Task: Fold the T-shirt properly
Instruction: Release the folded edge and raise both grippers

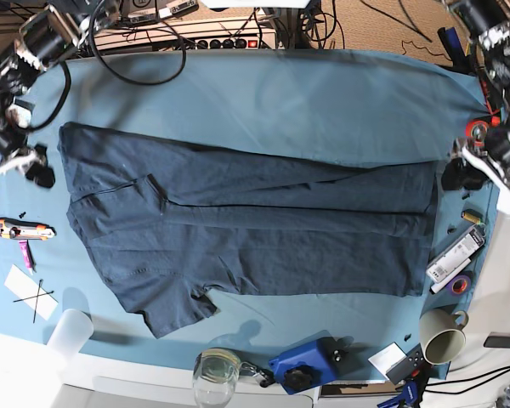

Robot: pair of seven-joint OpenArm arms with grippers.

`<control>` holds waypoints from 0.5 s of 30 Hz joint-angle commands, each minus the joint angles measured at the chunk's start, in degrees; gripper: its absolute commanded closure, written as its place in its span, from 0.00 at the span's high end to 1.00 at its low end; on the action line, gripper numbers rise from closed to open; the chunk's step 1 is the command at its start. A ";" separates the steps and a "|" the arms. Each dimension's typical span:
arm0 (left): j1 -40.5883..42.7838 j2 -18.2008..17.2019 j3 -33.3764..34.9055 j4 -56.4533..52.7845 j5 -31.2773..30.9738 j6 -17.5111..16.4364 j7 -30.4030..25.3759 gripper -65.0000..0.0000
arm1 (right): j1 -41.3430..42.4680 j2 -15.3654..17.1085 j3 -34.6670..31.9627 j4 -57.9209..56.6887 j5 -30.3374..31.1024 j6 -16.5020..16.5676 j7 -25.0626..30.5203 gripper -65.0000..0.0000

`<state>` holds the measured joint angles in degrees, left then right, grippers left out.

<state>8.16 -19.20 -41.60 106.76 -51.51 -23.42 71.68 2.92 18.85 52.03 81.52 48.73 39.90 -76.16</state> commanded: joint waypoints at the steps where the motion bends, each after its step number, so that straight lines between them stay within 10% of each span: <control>1: 0.70 -0.96 -0.52 1.62 -1.27 -0.31 -1.20 0.49 | -0.52 1.14 0.13 0.98 1.75 0.10 0.85 0.43; 15: 5.35 -0.81 -0.52 2.27 -1.27 -0.44 -1.62 0.49 | -4.98 1.01 0.17 -1.51 -5.49 -1.75 4.90 0.45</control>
<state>13.78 -19.18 -41.80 108.05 -51.72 -23.66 71.07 -2.52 18.70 52.03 79.24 41.98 37.85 -72.18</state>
